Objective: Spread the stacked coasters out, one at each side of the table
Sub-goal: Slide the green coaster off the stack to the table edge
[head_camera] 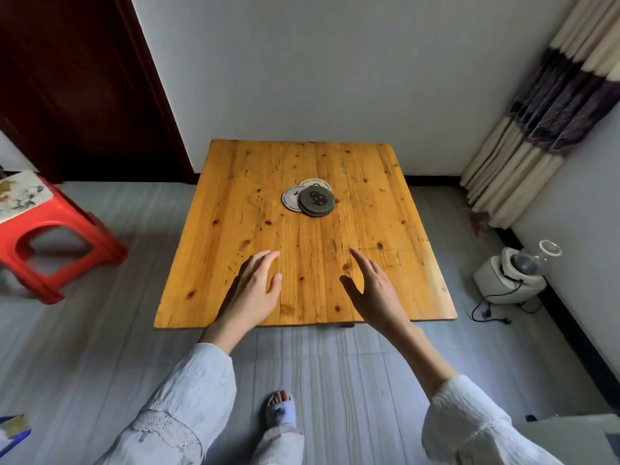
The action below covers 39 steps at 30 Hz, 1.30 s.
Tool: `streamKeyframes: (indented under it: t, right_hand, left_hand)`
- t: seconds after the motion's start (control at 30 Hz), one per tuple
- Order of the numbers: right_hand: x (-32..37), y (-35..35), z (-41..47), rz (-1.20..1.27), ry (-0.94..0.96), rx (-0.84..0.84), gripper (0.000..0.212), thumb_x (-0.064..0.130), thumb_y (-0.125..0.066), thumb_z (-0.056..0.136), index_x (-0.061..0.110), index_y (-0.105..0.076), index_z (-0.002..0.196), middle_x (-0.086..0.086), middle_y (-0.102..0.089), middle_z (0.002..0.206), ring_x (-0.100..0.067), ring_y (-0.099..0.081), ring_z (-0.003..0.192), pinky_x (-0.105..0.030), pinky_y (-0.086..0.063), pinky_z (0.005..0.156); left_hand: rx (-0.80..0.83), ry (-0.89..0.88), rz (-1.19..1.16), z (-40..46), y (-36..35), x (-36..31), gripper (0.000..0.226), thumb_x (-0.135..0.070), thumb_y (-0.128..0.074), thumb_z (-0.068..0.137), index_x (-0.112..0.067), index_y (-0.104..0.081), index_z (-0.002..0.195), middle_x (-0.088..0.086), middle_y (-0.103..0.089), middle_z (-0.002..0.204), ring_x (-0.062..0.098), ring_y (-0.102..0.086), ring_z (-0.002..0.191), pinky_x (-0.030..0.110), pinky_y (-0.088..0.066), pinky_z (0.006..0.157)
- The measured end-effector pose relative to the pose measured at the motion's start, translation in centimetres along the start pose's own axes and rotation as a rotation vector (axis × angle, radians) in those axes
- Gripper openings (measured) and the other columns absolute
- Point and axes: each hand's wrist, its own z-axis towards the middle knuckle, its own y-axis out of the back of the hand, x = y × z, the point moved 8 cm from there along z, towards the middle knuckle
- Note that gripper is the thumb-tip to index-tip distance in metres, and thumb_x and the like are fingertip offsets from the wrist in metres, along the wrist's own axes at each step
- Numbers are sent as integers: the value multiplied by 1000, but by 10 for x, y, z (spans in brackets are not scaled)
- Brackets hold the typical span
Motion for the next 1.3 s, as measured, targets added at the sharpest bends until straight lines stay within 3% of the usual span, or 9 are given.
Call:
streamKeyframes:
  t: [0.23, 0.37, 0.5, 0.67, 0.77, 0.9, 1.07, 1.17, 1.3]
  right_hand:
    - [-33, -33, 102, -8, -75, 86, 60, 31, -50, 93, 20, -23, 145, -7, -42, 146, -22, -40, 133, -34, -38, 107]
    - [-67, -51, 154, -39, -115, 140, 59, 31, -50, 93, 19, -24, 145, -9, -42, 146, -24, -41, 133, -35, -39, 105]
    - [-101, -77, 211, -73, -140, 218, 59, 31, -48, 94, 19, -22, 145, -10, -40, 146, -26, -43, 131, -37, -43, 103]
    - [-140, -116, 269, -80, -151, 326, 58, 30, -48, 94, 18, -22, 145, -11, -38, 148, -27, -40, 133, -39, -43, 104]
    - [-166, -143, 297, -96, -164, 377, 57, 30, -47, 94, 17, -23, 145, -11, -36, 149, -27, -38, 135, -40, -41, 106]
    - [-175, -156, 328, -160, -113, 384, 56, 31, -47, 94, 16, -26, 144, -10, -31, 152, -28, -28, 140, -41, -34, 111]
    - [-162, -182, 371, -319, 64, 373, 63, 35, -52, 90, 17, -25, 144, -10, -24, 155, -29, -19, 144, -44, -26, 115]
    - [-157, -195, 385, -392, 72, 357, 73, 44, -54, 87, 18, -20, 146, -10, -19, 157, -29, -14, 145, -45, -19, 118]
    - [-156, -199, 390, -455, 62, 306, 70, 48, -53, 86, 16, -27, 143, -13, -29, 152, -32, -25, 140, -46, -29, 113]
  left_hand:
    - [166, 143, -32, 96, -45, 53, 42, -18, -41, 93, -14, -36, 135, 1, -35, 143, 14, -33, 132, 18, -23, 102]
    - [275, 194, -3, 144, -78, 74, 43, -19, -39, 93, -15, -33, 136, 1, -30, 145, 14, -23, 137, 25, -19, 111]
    - [373, 297, 43, 188, -114, 101, 46, -22, -37, 94, -20, -26, 139, 0, -12, 154, 18, -1, 143, 36, -9, 117]
    - [425, 470, 32, 223, -156, 147, 54, -22, -43, 92, -27, -20, 141, -3, 4, 157, 21, 2, 145, 44, -14, 118]
    - [459, 498, 156, 240, -179, 182, 74, -30, -52, 88, -33, -4, 143, -2, 21, 155, 24, 19, 142, 50, -2, 116]
    - [544, 475, 357, 240, -186, 209, 105, -45, -63, 76, -40, 24, 135, -4, 45, 138, 24, 35, 134, 62, 11, 108]
    - [542, 514, 402, 234, -196, 222, 109, -43, -64, 75, -41, 32, 126, 0, 41, 143, 27, 33, 135, 66, 6, 108]
    - [539, 526, 415, 236, -196, 222, 108, -43, -64, 76, -43, 32, 126, 1, 38, 147, 26, 33, 136, 66, 5, 108]
    - [530, 529, 412, 235, -195, 223, 109, -43, -63, 76, -44, 34, 124, 0, 40, 144, 25, 34, 134, 64, 7, 108]
